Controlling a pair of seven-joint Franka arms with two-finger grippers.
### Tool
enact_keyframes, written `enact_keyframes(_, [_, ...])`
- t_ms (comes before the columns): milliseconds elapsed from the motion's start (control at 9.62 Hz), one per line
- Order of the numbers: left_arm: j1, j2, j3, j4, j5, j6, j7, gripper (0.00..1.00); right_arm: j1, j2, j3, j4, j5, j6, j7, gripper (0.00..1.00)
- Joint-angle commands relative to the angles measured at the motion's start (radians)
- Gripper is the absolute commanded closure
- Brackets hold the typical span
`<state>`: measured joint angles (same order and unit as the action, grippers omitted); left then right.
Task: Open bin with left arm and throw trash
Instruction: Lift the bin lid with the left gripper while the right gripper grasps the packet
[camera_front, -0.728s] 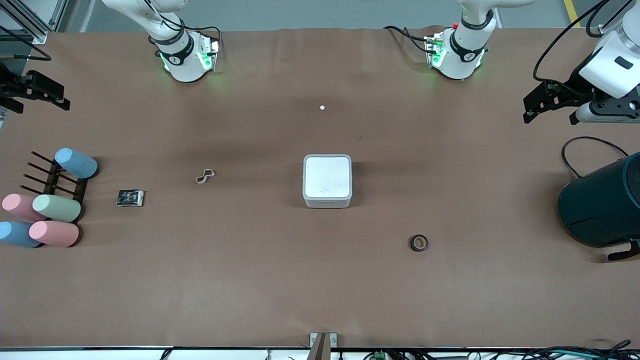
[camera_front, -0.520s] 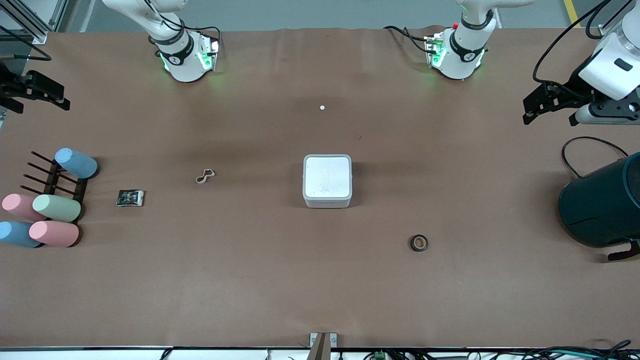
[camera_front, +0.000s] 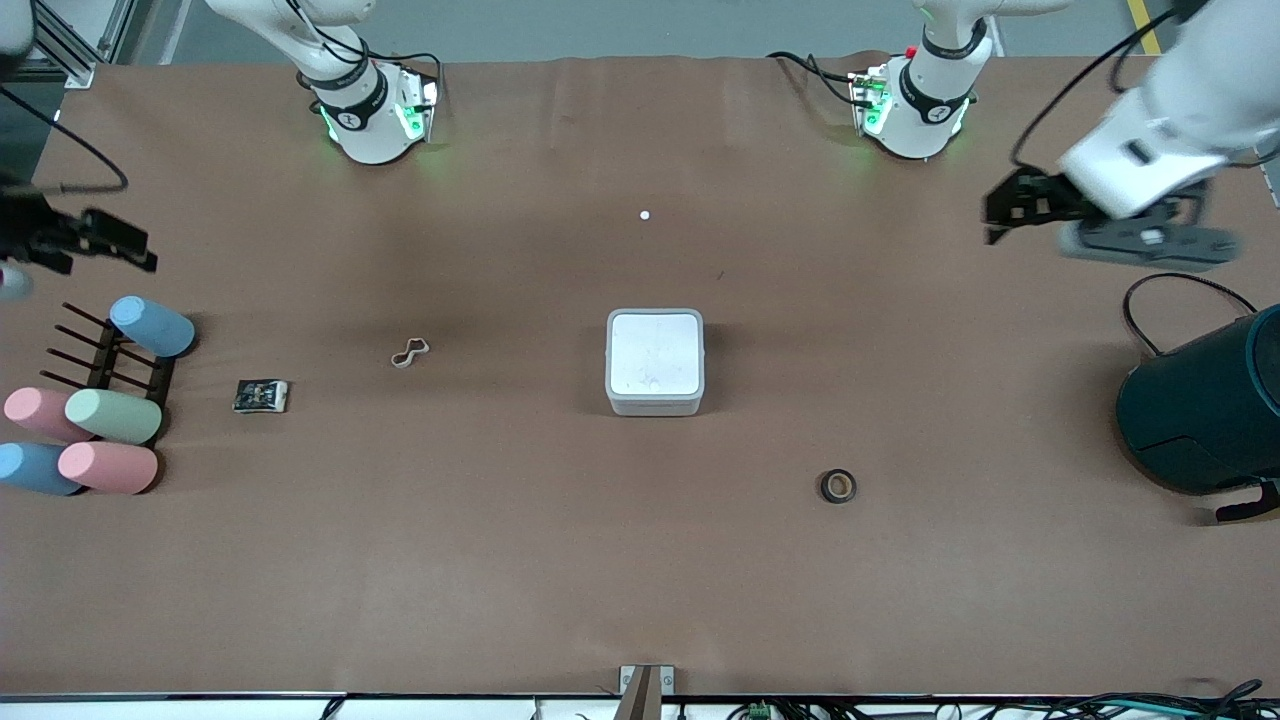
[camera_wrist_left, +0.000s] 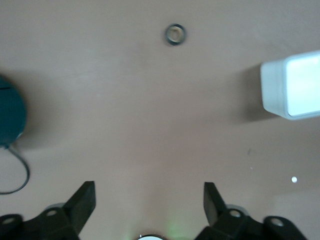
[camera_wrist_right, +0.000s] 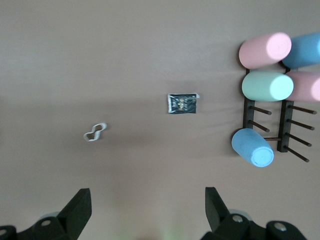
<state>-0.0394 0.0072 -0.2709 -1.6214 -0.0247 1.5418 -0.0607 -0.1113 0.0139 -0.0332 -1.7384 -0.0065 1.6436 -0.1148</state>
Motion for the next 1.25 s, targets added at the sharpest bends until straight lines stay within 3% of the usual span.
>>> enact_keyframes(0, [-0.06,0.194,-0.069,0.111,-0.005,0.05,-0.033,0.7,-0.062,0.126,0.009,-0.049,-0.007,0.118,-0.038,0.0])
enact_keyframes(104, [-0.135,0.321,-0.076,0.188,-0.001,0.07,-0.037,0.94,-0.062,0.212,0.009,-0.049,-0.007,0.195,-0.04,0.0])
enact_keyframes(208, [-0.205,0.415,-0.068,0.245,0.002,0.14,-0.041,1.0,-0.067,0.278,0.007,-0.053,-0.007,0.253,-0.042,0.0])
enact_keyframes(416, [-0.278,0.537,-0.068,0.268,0.012,0.368,-0.123,1.0,-0.094,0.398,0.007,-0.079,-0.007,0.374,-0.04,0.0])
enact_keyframes(728, [-0.399,0.686,-0.06,0.262,0.075,0.662,-0.285,1.0,-0.087,0.452,0.007,-0.211,-0.012,0.595,-0.043,0.0])
enact_keyframes(1144, [-0.438,0.766,-0.06,0.258,0.19,0.707,-0.425,1.0,-0.097,0.489,0.007,-0.263,-0.018,0.688,-0.046,0.0])
